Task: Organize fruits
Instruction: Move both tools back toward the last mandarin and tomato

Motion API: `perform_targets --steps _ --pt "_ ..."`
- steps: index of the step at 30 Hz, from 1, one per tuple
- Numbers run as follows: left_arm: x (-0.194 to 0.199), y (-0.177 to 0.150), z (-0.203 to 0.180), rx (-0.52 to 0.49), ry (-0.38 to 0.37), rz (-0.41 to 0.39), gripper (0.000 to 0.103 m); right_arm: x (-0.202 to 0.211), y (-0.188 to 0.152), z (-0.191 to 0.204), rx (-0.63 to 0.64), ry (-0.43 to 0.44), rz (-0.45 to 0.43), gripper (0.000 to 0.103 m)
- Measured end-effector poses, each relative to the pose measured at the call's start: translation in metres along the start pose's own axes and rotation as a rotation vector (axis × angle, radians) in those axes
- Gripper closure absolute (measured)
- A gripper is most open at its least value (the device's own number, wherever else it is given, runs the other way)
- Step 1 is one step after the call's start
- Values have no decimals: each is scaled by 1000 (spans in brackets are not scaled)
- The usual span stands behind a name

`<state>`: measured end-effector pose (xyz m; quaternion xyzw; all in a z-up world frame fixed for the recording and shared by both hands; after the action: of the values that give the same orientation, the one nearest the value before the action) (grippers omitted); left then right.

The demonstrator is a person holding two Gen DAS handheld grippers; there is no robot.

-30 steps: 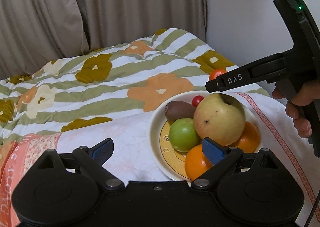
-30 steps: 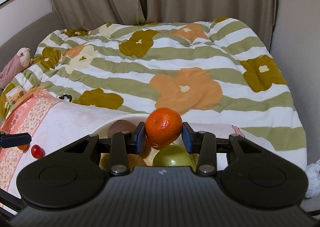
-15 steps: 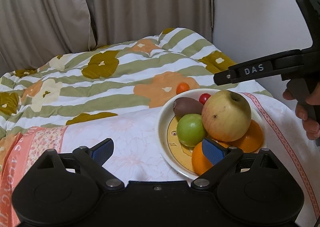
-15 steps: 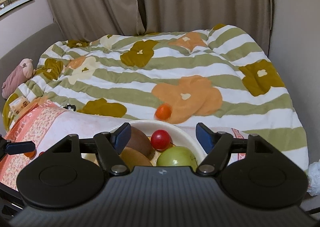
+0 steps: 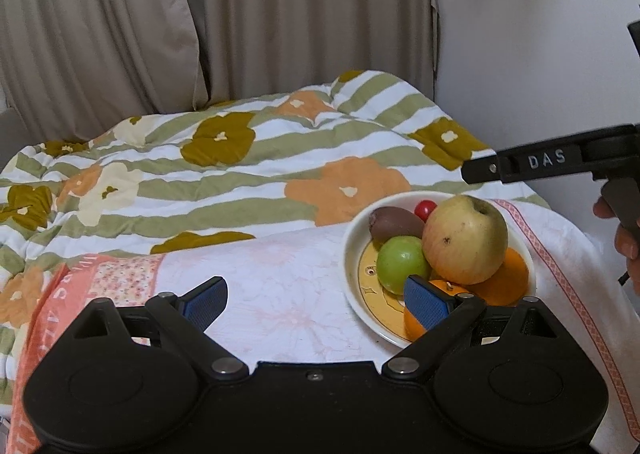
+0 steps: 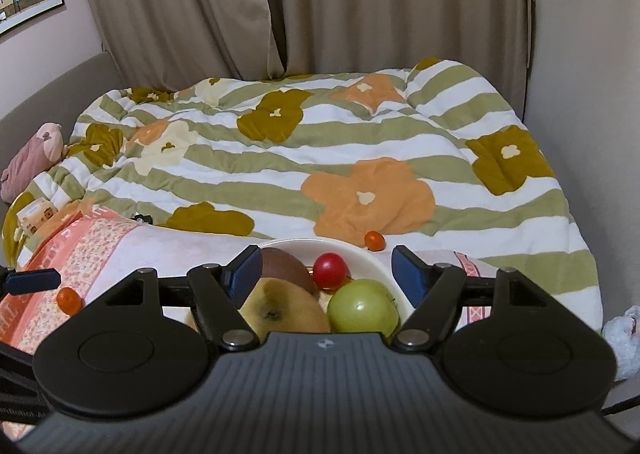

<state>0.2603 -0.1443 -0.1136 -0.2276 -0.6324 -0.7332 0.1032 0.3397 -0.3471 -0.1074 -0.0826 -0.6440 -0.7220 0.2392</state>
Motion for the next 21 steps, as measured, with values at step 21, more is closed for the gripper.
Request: perform_targets --steps 21 --pt "85 -1 96 50 108 -108 2 66 -6 122 10 14 -56 0"
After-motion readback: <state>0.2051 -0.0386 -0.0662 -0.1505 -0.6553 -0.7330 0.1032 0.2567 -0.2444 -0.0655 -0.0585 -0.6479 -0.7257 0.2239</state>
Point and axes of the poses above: each gripper's, at about its wrist camera, not at the fingertips, and x roughly against the way its jaws point, z to its left, y to its top, the point moved 9 cm from there along -x, roughly the way its jaws point, and after that the axes turned 13 degrees about -z, right-handed, at the moved point
